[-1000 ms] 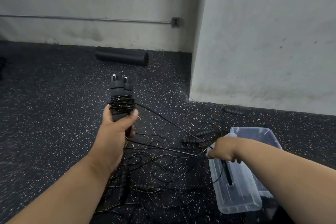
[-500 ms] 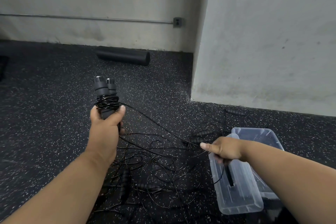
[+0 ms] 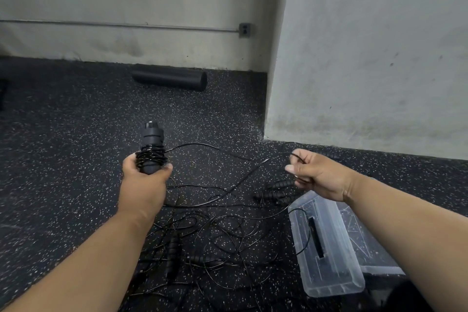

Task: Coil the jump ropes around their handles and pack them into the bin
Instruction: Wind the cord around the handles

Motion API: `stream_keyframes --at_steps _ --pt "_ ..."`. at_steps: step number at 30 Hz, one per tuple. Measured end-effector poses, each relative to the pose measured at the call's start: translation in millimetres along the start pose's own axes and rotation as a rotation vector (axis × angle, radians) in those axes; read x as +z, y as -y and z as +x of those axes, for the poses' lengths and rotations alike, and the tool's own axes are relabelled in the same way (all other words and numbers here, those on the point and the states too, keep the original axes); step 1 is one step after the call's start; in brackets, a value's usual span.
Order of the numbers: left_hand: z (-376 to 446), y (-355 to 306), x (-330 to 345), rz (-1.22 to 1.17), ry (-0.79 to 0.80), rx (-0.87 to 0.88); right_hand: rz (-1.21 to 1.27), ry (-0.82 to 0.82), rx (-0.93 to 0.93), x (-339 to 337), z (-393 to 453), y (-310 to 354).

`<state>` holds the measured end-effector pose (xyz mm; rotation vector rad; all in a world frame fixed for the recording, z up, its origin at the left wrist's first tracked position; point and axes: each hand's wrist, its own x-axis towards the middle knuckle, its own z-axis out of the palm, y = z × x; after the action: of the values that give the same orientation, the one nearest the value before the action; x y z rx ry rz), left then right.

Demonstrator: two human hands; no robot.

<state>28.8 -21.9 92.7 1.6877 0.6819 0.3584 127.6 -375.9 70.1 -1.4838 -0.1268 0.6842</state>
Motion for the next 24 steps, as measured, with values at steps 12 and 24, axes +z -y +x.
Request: stream_keyframes --at_steps 12,24 --pt "5 9 0 0.121 0.019 -0.068 -1.794 -0.01 -1.049 44 -30 18" --pt "-27 -3 14 0.149 0.292 0.017 -0.81 0.031 -0.262 64 -31 -28"
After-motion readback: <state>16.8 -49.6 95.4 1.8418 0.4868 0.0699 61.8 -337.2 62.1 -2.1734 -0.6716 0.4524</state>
